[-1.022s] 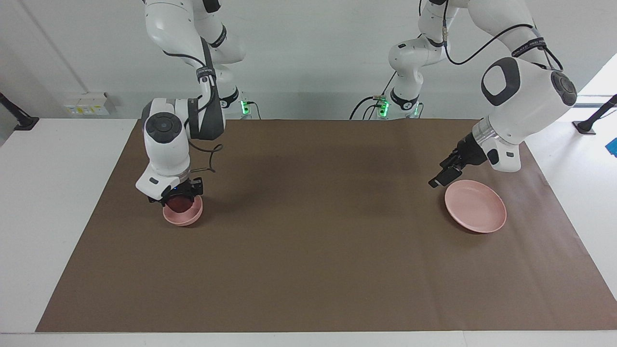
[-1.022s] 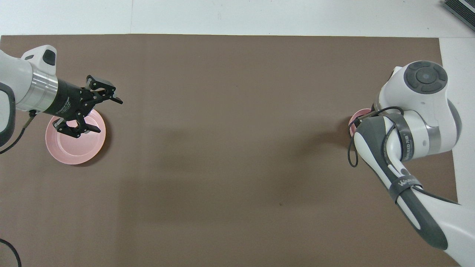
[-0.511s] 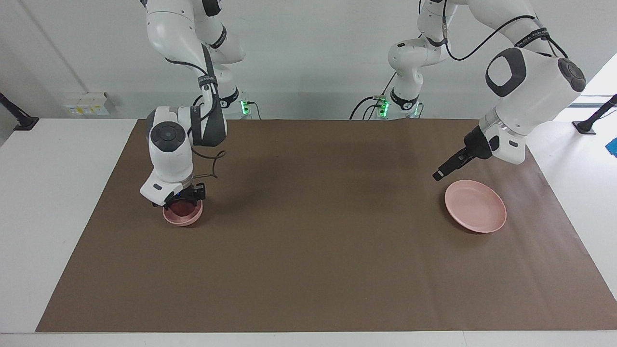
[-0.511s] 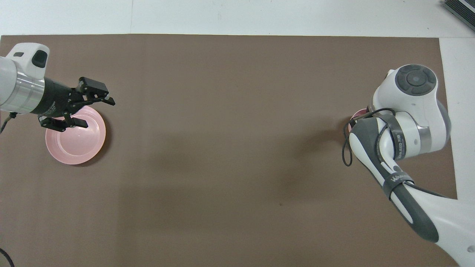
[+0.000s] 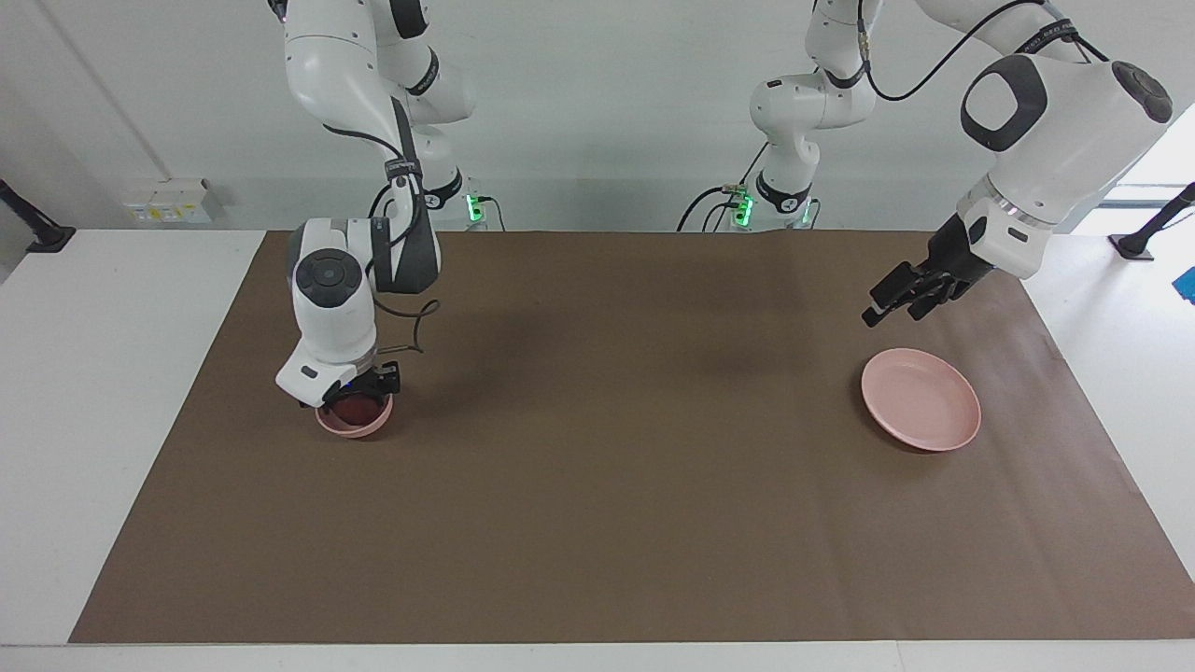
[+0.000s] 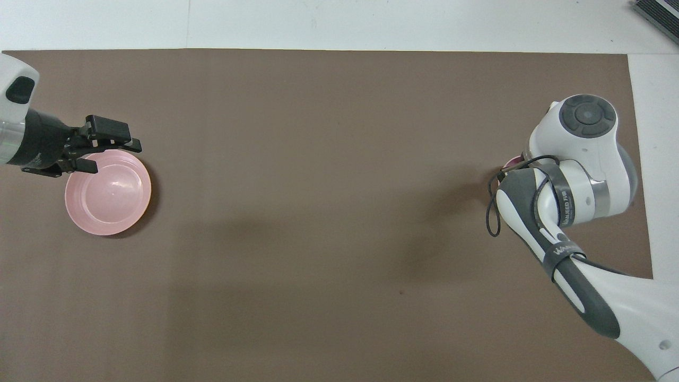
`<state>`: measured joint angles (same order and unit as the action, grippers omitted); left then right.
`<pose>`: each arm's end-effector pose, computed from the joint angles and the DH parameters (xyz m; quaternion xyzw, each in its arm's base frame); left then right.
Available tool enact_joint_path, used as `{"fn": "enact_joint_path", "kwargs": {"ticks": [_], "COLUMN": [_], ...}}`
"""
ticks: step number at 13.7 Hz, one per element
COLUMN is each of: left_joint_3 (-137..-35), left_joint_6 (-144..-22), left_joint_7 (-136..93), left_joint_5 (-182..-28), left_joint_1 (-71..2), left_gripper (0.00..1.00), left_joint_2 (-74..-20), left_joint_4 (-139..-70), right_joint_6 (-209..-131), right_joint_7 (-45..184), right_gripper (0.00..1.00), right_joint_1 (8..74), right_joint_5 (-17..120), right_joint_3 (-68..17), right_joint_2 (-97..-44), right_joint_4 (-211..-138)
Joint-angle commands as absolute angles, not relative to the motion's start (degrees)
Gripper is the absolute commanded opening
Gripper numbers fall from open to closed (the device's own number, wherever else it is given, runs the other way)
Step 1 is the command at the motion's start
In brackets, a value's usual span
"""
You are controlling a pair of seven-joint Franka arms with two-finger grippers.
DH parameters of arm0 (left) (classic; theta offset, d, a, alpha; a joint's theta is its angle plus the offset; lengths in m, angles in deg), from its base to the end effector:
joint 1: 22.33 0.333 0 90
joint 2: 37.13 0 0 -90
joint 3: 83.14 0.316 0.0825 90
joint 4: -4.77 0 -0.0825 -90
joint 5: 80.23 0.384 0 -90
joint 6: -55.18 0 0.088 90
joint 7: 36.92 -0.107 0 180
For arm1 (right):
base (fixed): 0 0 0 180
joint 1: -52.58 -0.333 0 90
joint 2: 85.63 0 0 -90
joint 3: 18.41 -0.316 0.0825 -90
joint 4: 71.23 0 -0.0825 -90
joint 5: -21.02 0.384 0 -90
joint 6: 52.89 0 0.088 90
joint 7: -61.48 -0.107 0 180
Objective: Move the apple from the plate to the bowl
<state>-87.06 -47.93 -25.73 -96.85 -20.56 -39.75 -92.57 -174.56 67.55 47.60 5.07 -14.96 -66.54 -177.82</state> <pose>0.5824 -0.0452 0.5613 0.9835 0.1068 0.0104 0.1453 0.6227 0.0064 0.3368 0.9811 0.1435 -0.0399 0.1238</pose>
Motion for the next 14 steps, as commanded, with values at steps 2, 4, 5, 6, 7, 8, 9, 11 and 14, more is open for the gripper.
{"fn": "enact_joint_path", "kwargs": {"ticks": [2, 4, 5, 6, 7, 8, 9, 11, 14], "left_joint_3": [-81.91, -81.64, -81.64, -81.73, -81.73, -81.64, -81.64, -81.64, -81.64], "left_joint_6": [-47.65, -47.39, -47.30, -47.30, -47.30, -47.13, -46.43, -44.76, -35.92], "left_joint_7": [-37.06, -40.69, -41.40, -43.23, -45.60, -47.45, -48.86, -48.88, -46.43], "left_joint_5": [-92.28, -91.66, -89.13, -85.02, -82.54, -82.17, -81.73, -78.40, -76.80], "left_joint_1": [-25.76, -25.76, -25.84, -26.02, -26.63, -26.55, -26.55, -27.77, -28.22], "left_gripper": [1.00, 1.00, 1.00, 1.00, 1.00, 1.00, 1.00, 1.00, 1.00], "left_joint_2": [-36.61, -35.73, -35.03, -34.50, -33.62, -33.01, -32.22, -31.07, -31.94], "left_joint_4": [-93.58, -93.84, -93.85, -93.76, -93.76, -93.76, -93.76, -93.32, -87.55], "right_joint_6": [-176.20, -176.11, -176.02, -175.68, -175.58, -175.41, -175.23, -174.79, -171.29], "right_joint_7": [65.87, 65.96, 65.96, 65.96, 66.05, 66.05, 66.05, 66.14, 66.14], "right_gripper": [0.58, 0.69, 0.75, 0.81, 0.94, 1.00, 1.00, 1.00, 1.00], "right_joint_1": [48.44, 48.44, 48.44, 48.44, 48.62, 48.71, 48.71, 48.62, 48.44], "right_joint_5": [3.26, 3.26, 3.26, 3.26, 3.35, 3.44, 3.52, 4.05, 5.36], "right_joint_3": [-15.51, -15.51, -15.51, -15.51, -15.51, -15.51, -15.51, -15.51, -15.60], "right_joint_2": [-66.56, -66.56, -66.56, -66.56, -66.56, -66.56, -66.56, -66.82, -68.84], "right_joint_4": [-178.81, -178.81, -178.81, -178.64, -178.46, -178.29, -178.20, -177.76, -175.57]}}
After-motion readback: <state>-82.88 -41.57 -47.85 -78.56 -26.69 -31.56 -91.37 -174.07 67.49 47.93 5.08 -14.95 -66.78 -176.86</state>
